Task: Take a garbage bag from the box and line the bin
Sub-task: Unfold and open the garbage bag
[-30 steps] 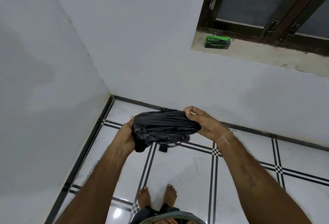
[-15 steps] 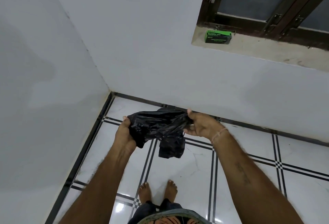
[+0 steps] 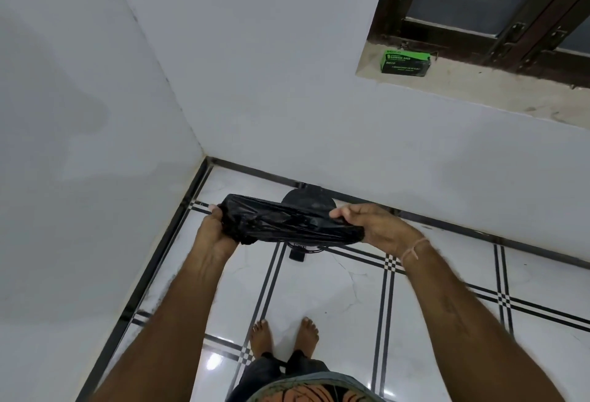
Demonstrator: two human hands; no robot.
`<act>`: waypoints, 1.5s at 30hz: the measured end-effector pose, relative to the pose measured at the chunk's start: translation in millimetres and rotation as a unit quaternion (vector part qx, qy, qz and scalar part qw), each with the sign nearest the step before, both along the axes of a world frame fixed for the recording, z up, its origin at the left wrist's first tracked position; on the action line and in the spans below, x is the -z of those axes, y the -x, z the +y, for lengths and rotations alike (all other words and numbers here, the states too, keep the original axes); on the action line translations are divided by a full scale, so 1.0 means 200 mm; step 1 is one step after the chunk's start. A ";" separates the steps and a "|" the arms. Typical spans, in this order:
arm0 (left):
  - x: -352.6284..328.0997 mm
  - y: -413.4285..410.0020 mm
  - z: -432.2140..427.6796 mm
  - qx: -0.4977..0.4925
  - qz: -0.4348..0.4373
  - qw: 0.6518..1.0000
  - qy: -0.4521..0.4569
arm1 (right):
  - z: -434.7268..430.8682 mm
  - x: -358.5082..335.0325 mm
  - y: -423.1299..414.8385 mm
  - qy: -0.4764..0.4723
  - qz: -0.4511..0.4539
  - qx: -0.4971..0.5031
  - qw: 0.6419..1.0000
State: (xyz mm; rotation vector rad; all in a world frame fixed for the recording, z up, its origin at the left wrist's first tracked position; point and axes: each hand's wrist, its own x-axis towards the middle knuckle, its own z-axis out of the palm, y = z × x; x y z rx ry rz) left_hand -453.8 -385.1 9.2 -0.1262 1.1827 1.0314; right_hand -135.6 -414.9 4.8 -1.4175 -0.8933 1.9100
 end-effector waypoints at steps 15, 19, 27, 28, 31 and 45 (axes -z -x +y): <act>0.15 0.04 -0.08 0.171 0.067 0.972 -0.147 | 0.06 -0.05 -0.01 -0.007 -0.048 0.145 0.988; 0.18 0.06 -0.10 0.252 0.195 0.935 -0.156 | 0.05 -0.06 -0.02 -0.035 -0.014 0.194 0.980; 0.15 -0.01 -0.06 0.135 0.117 0.984 -0.012 | 0.04 -0.01 -0.03 -0.055 -0.056 0.198 0.977; 0.14 -0.01 -0.05 0.096 0.076 0.992 0.006 | 0.04 0.00 -0.03 -0.054 -0.060 0.203 0.976; 0.12 -0.03 -0.01 0.013 -0.014 0.999 0.035 | 0.02 0.04 -0.04 -0.041 -0.083 0.205 0.974; 0.13 -0.02 -0.02 0.106 -0.021 0.991 -0.076 | 0.02 0.04 -0.07 0.033 -0.037 0.227 0.973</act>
